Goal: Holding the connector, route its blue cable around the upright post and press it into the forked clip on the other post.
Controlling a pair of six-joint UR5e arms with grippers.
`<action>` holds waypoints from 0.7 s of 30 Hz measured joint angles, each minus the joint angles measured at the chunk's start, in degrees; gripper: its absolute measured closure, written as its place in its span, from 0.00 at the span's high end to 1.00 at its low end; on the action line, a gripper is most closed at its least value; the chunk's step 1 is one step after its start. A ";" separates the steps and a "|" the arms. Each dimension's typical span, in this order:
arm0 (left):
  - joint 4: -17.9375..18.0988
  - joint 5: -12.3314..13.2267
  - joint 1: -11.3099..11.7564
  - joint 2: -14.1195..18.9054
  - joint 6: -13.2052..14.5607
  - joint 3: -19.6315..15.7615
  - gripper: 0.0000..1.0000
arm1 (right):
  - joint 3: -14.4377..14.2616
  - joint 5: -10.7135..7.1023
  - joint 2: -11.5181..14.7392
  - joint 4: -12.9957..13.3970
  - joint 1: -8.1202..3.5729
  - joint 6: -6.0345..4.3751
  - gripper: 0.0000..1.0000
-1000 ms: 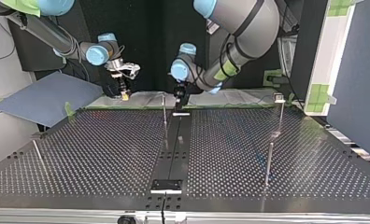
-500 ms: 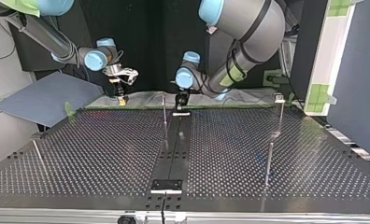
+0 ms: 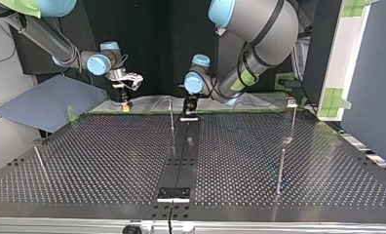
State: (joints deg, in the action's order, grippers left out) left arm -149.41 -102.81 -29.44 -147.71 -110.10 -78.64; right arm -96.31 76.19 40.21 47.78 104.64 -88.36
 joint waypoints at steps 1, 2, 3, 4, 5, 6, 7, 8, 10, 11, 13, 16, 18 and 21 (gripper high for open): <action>-0.19 0.01 -0.08 0.00 0.31 0.00 0.49 | 0.01 -0.02 0.00 0.01 0.00 0.00 0.00; -0.40 0.01 -0.16 0.01 0.70 0.00 0.72 | 0.01 -0.03 0.00 0.02 0.00 0.00 0.00; -0.74 0.01 -0.24 0.01 1.28 0.00 0.87 | 0.01 -0.03 0.00 0.02 0.00 0.00 0.00; -1.02 0.00 -0.28 0.01 1.71 0.00 0.87 | 0.01 -0.04 0.00 0.01 0.00 0.00 0.00; -1.37 -0.04 -0.31 0.02 2.17 0.00 0.97 | 0.01 -0.05 0.00 0.00 0.00 -0.01 0.00; -1.83 -0.12 -0.34 0.02 2.76 0.00 1.00 | 0.01 -0.07 0.00 -0.03 0.02 -0.01 0.00; -2.16 -0.25 -0.36 0.02 3.18 0.00 1.00 | 0.01 -0.09 0.00 -0.05 0.05 -0.01 0.00; -2.51 -0.42 -0.39 0.02 3.57 0.00 1.00 | 0.01 -0.11 0.00 -0.08 0.08 -0.02 0.00; -3.45 -0.51 -0.47 0.08 4.28 0.00 1.00 | 0.01 -0.13 0.00 -0.10 0.13 -0.04 0.00; -3.88 -0.38 -0.54 0.11 4.54 -0.01 1.00 | 0.01 -0.13 0.00 -0.11 0.15 -0.05 0.00; -4.83 0.17 -0.78 0.17 5.21 -0.10 1.00 | 0.01 -0.18 0.01 -0.10 0.20 -0.07 0.00; -6.19 1.41 -1.37 0.78 6.44 -0.84 1.00 | 0.01 -0.25 0.01 -0.11 0.24 -0.06 0.00; -6.56 2.47 -1.72 1.64 7.05 -1.74 1.00 | 0.01 -0.29 0.01 -0.13 0.24 -0.05 0.00; -5.96 3.95 -2.19 3.01 7.42 -3.15 1.00 | 0.01 -0.32 0.01 -0.18 0.26 -0.04 0.00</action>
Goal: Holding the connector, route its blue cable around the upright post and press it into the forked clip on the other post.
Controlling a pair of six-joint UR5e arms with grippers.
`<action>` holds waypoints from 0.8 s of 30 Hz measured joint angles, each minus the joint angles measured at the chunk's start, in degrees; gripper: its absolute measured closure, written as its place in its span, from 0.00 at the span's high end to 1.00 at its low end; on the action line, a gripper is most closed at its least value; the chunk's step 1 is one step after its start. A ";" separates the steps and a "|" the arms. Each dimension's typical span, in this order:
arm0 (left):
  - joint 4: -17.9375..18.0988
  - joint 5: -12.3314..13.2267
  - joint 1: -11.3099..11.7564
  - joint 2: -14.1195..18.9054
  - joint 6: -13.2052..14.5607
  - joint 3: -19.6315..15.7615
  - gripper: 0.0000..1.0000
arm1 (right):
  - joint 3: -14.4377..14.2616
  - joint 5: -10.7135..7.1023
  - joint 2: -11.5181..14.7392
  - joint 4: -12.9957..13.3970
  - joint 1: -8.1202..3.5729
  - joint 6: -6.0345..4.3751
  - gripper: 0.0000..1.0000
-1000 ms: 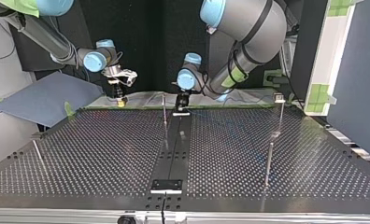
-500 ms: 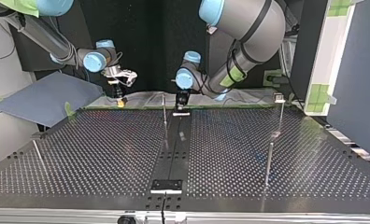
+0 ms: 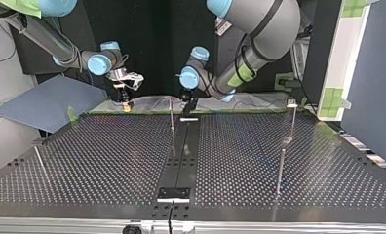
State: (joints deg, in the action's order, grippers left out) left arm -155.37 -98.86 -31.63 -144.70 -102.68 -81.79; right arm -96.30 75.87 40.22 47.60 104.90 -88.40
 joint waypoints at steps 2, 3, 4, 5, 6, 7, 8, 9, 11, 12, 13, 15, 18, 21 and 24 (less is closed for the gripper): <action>0.65 0.81 -0.34 0.80 0.12 -0.80 1.00 | 0.00 0.00 0.00 -0.01 0.02 0.00 0.00; 1.14 1.36 -0.63 1.33 0.20 -1.34 1.00 | 0.00 0.00 0.00 0.00 0.04 -0.01 0.00; 1.48 1.72 -0.88 1.72 0.26 -1.74 1.00 | 0.00 0.00 0.00 0.00 0.06 -0.02 0.00; 1.77 2.02 -1.15 2.14 0.31 -2.15 1.00 | 0.00 0.00 -0.01 0.00 0.08 -0.02 0.00; 2.09 2.29 -1.54 2.70 0.40 -2.74 1.00 | -0.01 -0.01 -0.01 -0.01 0.09 -0.03 0.00; 2.25 2.42 -1.84 3.03 0.50 -3.22 1.00 | 0.00 -0.04 -0.01 -0.04 0.08 -0.03 0.00; 2.38 2.48 -2.14 3.30 0.60 -3.71 1.00 | 0.00 -0.06 -0.01 -0.09 0.09 -0.03 0.00; 2.52 2.47 -2.54 3.54 0.75 -4.34 1.00 | 0.00 -0.07 -0.01 -0.12 0.08 -0.02 0.00; 2.67 2.23 -3.12 3.75 0.92 -5.33 1.00 | 0.00 -0.10 -0.01 -0.21 0.04 -0.03 0.00; 2.74 1.94 -3.48 3.81 1.03 -5.95 1.00 | 0.00 -0.10 -0.01 -0.26 0.02 -0.03 0.00; 2.78 1.68 -3.75 3.84 1.11 -6.40 1.00 | 0.00 -0.12 -0.02 -0.31 0.00 -0.03 0.00; 2.83 1.00 -4.29 3.86 1.25 -7.29 1.00 | 0.00 -0.13 -0.02 -0.40 -0.04 -0.03 0.00; 2.90 0.37 -4.99 3.95 1.32 -7.87 1.00 | 0.00 -0.16 -0.06 -0.45 -0.06 -0.04 0.00; 3.18 -0.10 -5.60 4.22 1.34 -8.05 1.00 | 0.00 -0.18 -0.07 -0.47 -0.08 -0.03 0.00; 3.61 -0.75 -6.04 4.59 1.35 -8.08 1.00 | 0.00 -0.43 -0.04 -0.48 -0.18 -0.04 0.00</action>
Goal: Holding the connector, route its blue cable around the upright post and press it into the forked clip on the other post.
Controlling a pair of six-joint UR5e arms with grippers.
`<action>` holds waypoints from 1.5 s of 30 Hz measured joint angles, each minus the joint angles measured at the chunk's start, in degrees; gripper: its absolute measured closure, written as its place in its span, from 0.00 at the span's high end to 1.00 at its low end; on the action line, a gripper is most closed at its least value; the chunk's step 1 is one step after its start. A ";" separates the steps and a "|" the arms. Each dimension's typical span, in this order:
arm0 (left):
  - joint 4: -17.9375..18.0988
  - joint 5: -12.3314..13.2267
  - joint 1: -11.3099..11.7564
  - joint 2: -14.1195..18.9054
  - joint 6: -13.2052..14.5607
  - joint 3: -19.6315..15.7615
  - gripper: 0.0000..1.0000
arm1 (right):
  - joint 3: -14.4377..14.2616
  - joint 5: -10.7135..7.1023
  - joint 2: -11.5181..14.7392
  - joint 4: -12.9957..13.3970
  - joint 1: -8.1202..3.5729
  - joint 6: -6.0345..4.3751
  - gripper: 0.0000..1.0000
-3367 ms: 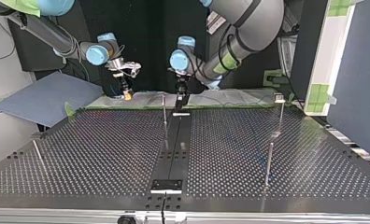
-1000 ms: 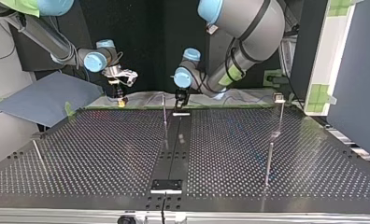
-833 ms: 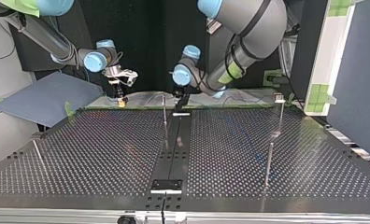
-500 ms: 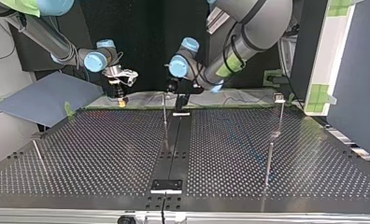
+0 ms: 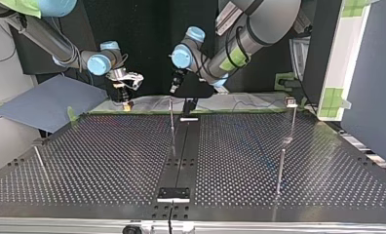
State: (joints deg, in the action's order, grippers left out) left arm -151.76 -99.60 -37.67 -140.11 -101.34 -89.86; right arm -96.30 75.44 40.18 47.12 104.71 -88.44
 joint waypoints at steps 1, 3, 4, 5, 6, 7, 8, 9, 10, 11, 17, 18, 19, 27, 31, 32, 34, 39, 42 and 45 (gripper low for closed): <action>0.11 -0.18 -0.09 0.09 0.00 0.00 1.00 | 0.00 -0.08 0.00 0.00 -0.02 0.00 0.00; 0.30 -0.54 -0.22 0.23 0.00 0.02 1.00 | 0.00 -0.19 0.01 0.00 -0.05 0.00 0.00; 0.34 -0.72 -0.27 0.27 0.00 0.01 1.00 | 0.00 -0.22 0.02 0.00 -0.06 0.00 0.00; 0.36 -0.95 -0.31 0.29 0.00 0.00 1.00 | 0.00 -0.24 0.02 0.00 -0.06 -0.02 0.00; 0.38 -1.27 -0.36 0.31 -0.02 -0.01 1.00 | -0.01 -0.25 0.02 0.00 -0.06 -0.04 0.00; 0.38 -1.52 -0.40 0.31 -0.03 -0.01 1.00 | 0.00 -0.27 0.03 0.00 -0.06 -0.05 0.00; 0.39 -1.75 -0.43 0.30 -0.04 -0.01 1.00 | 0.00 -0.28 0.02 0.00 -0.06 -0.06 0.00; 0.41 -2.00 -0.47 0.30 -0.07 -0.02 1.00 | 0.00 -0.28 0.02 0.00 -0.07 -0.07 0.00; 0.42 -2.14 -0.49 0.30 -0.09 -0.02 1.00 | 0.00 -0.29 0.03 0.00 -0.07 -0.07 0.00; 0.43 -2.25 -0.51 0.31 -0.11 -0.02 1.00 | 0.00 -0.31 0.02 -0.02 -0.07 -0.08 0.00; 0.47 -2.53 -0.65 0.31 -0.17 -0.03 1.00 | 0.00 -0.29 0.03 -0.16 -0.07 -0.08 0.00; 0.47 -2.64 -0.66 0.30 -0.17 -0.03 1.00 | 0.00 -0.29 0.03 -0.14 -0.08 -0.10 0.00; 0.48 -2.78 -0.67 0.30 -0.17 -0.03 1.00 | 0.00 -0.29 0.03 -0.13 -0.07 -0.12 0.00; 0.48 -3.82 -0.84 0.33 -0.18 -0.03 1.00 | 0.00 -0.52 0.03 -0.23 -0.07 -0.17 0.00; 0.63 -4.53 -1.50 0.30 -0.11 -0.03 1.00 | 0.00 -0.54 0.02 -0.23 -0.07 -0.20 0.00; 0.70 -4.89 -1.73 0.31 -0.10 -0.03 1.00 | 0.00 -0.54 0.03 -0.21 -0.07 -0.22 0.00; 0.89 -5.79 -2.15 0.31 -0.09 -0.03 1.00 | 0.00 -0.54 0.03 -0.16 -0.07 -0.24 0.00; 1.16 -8.44 -2.72 0.32 -0.13 -0.03 1.00 | 0.00 -0.59 0.02 -0.10 -0.07 -0.26 0.00; 1.24 -9.81 -2.83 0.29 -0.17 -0.03 1.00 | 0.00 -0.68 0.02 -0.05 -0.08 -0.26 0.00; 1.24 -10.44 -2.88 0.31 -0.31 -0.03 1.00 | 0.00 -0.70 0.02 -0.04 -0.08 -0.26 0.00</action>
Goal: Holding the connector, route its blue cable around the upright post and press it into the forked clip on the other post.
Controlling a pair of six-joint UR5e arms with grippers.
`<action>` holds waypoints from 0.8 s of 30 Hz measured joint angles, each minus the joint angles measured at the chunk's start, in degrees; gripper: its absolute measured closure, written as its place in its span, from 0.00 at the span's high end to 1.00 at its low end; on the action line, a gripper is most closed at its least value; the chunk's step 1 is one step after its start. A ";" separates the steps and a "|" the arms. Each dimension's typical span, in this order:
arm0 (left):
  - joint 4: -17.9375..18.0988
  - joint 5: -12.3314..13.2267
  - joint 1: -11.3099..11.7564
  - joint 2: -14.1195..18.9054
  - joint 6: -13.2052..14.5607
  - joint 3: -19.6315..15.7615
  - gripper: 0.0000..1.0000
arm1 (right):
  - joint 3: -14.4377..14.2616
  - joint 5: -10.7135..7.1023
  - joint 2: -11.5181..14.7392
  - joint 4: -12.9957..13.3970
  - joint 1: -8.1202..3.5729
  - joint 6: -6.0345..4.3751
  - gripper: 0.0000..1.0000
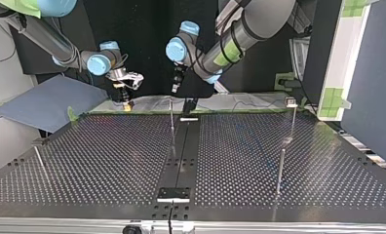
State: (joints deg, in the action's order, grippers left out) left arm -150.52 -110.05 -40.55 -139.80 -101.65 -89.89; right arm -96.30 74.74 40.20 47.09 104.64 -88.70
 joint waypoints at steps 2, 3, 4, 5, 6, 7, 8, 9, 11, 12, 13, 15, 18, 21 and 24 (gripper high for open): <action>-0.06 -0.32 0.00 -0.01 -0.31 0.00 1.00 | 0.00 -0.01 0.00 -0.02 0.00 0.00 0.00; -0.13 -0.61 -0.02 -0.01 -0.61 0.00 1.00 | 0.00 -0.01 0.00 -0.03 0.00 0.00 0.00; -0.20 -0.88 -0.02 -0.01 -0.88 0.00 1.00 | 0.00 -0.01 -0.01 -0.04 0.00 0.00 0.00; -0.27 -1.20 -0.02 -0.02 -1.19 0.00 1.00 | 0.00 -0.01 -0.01 -0.05 0.00 0.00 0.00; -0.33 -1.67 -0.01 -0.02 -1.57 0.00 1.00 | 0.00 -0.01 -0.01 -0.06 0.00 0.00 0.00; -0.35 -2.07 -0.01 -0.02 -1.79 0.00 1.00 | 0.00 -0.02 -0.01 -0.08 0.00 0.00 0.00; -0.37 -2.44 -0.02 -0.02 -1.97 0.00 1.00 | 0.00 -0.02 -0.01 -0.10 0.00 0.00 0.00; -0.37 -2.79 -0.02 -0.02 -2.14 0.00 1.00 | 0.00 -0.03 -0.01 -0.10 0.00 0.00 0.00; -0.38 -3.12 -0.02 -0.04 -2.29 -0.01 1.00 | 0.00 -0.02 -0.02 -0.13 0.00 0.00 0.00; -0.39 -3.24 -0.02 -0.05 -2.34 0.00 1.00 | 0.00 -0.03 -0.01 -0.13 0.00 0.00 0.00; -0.39 -3.30 -0.02 -0.04 -2.37 0.00 1.00 | 0.00 -0.02 -0.01 -0.13 0.00 0.00 0.00; -0.38 -3.36 -0.04 -0.03 -2.39 -0.02 1.00 | 0.00 -0.02 0.00 -0.10 0.00 0.00 0.00; -0.34 -3.37 -0.04 -0.03 -2.41 -0.01 1.00 | 0.00 -0.02 -0.01 -0.05 0.00 0.00 0.00; -0.32 -3.37 -0.03 -0.05 -2.41 -0.01 1.00 | 0.00 -0.02 0.00 0.00 0.00 0.00 0.00; -0.31 -3.38 -0.03 -0.03 -2.41 -0.01 1.00 | 0.00 -0.02 -0.01 0.03 0.00 0.00 0.00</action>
State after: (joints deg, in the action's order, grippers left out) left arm -150.83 -113.43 -40.57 -139.83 -104.06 -89.91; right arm -96.30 74.72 40.19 47.11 104.64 -88.70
